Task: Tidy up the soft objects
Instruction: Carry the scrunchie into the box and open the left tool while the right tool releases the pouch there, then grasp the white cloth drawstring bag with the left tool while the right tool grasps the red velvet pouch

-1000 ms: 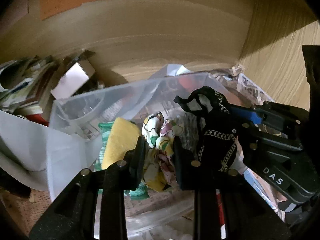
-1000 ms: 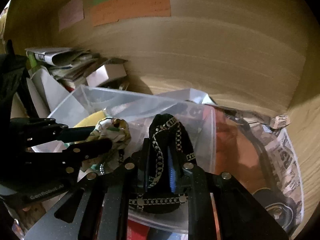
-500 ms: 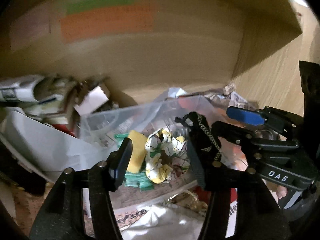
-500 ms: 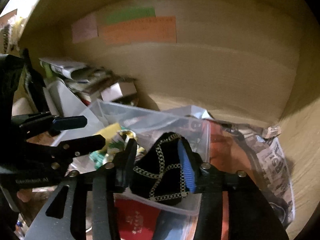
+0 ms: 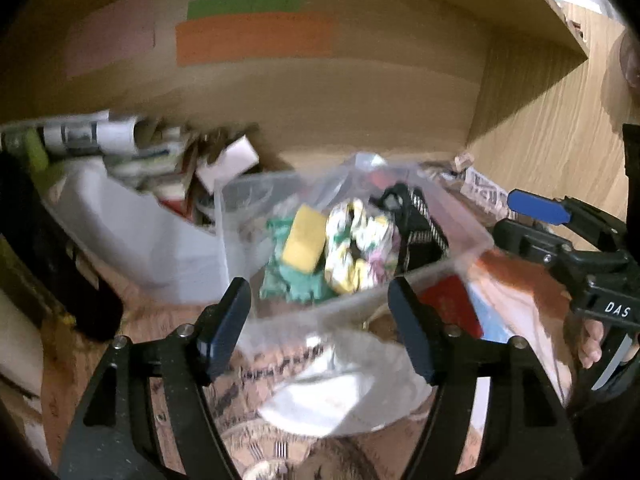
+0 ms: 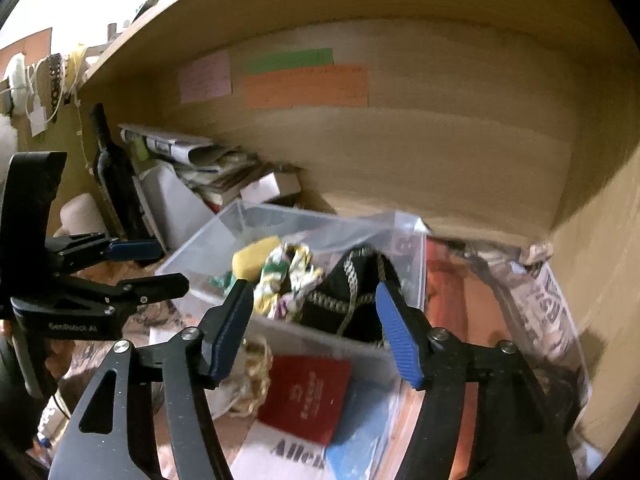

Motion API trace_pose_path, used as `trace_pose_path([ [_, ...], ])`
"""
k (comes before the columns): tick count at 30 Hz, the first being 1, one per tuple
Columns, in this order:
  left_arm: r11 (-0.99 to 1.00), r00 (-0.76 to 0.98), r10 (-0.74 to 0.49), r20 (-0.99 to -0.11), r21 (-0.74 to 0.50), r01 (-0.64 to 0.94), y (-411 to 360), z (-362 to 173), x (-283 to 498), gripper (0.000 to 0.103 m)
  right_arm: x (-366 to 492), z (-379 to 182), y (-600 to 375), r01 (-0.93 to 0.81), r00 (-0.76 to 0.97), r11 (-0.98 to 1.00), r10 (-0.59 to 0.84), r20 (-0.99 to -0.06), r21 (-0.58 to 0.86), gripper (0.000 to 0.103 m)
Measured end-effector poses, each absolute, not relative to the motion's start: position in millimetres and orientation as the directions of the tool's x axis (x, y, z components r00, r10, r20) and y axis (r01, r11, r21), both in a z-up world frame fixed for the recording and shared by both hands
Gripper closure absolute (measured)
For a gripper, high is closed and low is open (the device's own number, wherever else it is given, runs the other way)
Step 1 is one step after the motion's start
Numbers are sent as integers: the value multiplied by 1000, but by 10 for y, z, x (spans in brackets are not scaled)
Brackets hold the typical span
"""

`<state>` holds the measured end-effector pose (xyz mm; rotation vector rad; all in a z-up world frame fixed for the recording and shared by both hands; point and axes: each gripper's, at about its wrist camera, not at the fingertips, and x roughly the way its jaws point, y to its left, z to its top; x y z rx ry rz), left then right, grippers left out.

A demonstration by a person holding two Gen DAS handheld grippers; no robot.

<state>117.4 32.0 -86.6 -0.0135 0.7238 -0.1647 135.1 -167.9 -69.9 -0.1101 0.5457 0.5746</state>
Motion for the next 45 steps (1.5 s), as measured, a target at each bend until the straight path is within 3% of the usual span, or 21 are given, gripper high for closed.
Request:
trace_pose_path([
  [12, 983, 576, -172, -800, -99, 156, 314, -1525, 1121, 32, 1312, -1267, -1549, -564, 568, 816, 491, -661, 123, 42],
  [14, 981, 555, -178, -813, -103, 165, 286, -1590, 1144, 30, 1318, -1314, -1513, -568, 555, 814, 489, -673, 122, 42],
  [16, 981, 552, -176, -815, -98, 169, 256, -1620, 1162, 22, 1350, -1367, -1487, -566, 543, 815, 481, -688, 122, 42],
  [21, 976, 537, -207, -818, -130, 178, 209, -1708, 1192, 22, 1436, -1529, -1488, -549, 518, 828, 444, -731, 113, 42],
  [26, 966, 538, -241, -808, -145, 215, 145, -1711, 1156, 47, 1385, -1491, -1625, -524, 544, 844, 434, -718, 113, 39],
  [28, 963, 539, -248, -805, -145, 226, 100, -1707, 1113, 59, 1356, -1463, -1666, -516, 558, 850, 427, -711, 105, 32],
  [31, 962, 542, -254, -801, -152, 226, 57, -1705, 1048, 69, 1364, -1457, -1710, -499, 575, 862, 409, -709, 92, 23],
  [34, 964, 554, -249, -794, -150, 219, 46, -1673, 945, 80, 1442, -1507, -1676, -495, 550, 863, 403, -731, 104, 20],
  [37, 968, 573, -235, -785, -138, 208, 64, -1617, 828, 88, 1485, -1566, -1618, -509, 509, 851, 420, -752, 130, 20],
  [45, 983, 624, -185, -760, -133, 129, 375, -1499, 668, 90, 1499, -1618, -1355, -552, 470, 825, 431, -771, 124, 16],
])
